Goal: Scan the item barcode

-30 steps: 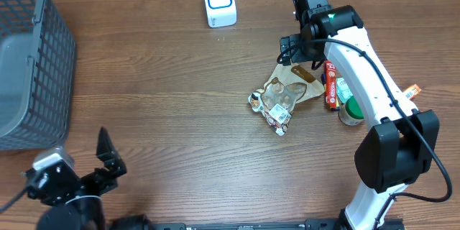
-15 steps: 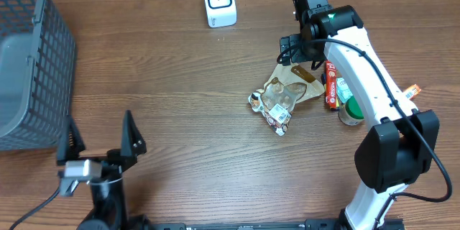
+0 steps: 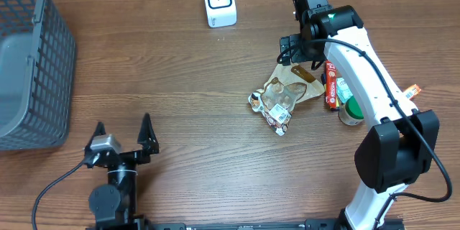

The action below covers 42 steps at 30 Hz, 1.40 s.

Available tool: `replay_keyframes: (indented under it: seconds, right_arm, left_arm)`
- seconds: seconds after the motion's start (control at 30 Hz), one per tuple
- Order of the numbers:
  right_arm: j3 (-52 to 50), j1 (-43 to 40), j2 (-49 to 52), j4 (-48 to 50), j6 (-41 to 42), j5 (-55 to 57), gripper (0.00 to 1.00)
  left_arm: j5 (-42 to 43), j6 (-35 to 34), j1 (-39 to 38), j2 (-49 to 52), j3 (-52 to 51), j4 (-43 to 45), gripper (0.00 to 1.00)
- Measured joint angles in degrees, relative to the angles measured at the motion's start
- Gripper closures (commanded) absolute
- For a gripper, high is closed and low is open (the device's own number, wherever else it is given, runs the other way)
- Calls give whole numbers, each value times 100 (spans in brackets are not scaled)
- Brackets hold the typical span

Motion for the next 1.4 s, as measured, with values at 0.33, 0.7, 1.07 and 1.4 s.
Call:
replay_keyframes:
  seconds: [0.33, 0.7, 1.07, 1.4]
  right_arm:
    - [0, 0, 0, 0, 2, 2, 0]
    - [0, 0, 0, -2, 0, 2, 0]
    - [0, 0, 0, 2, 0, 2, 0]
    - [-44, 4, -413, -7, 2, 0, 0]
  left_arm:
    - [-431, 155, -492, 0, 0, -516, 0]
    - [-470, 155, -490, 0, 0, -514, 0]
    - [-470, 155, -490, 0, 0, -514, 0]
    - [-470, 155, -490, 0, 0, -514, 0]
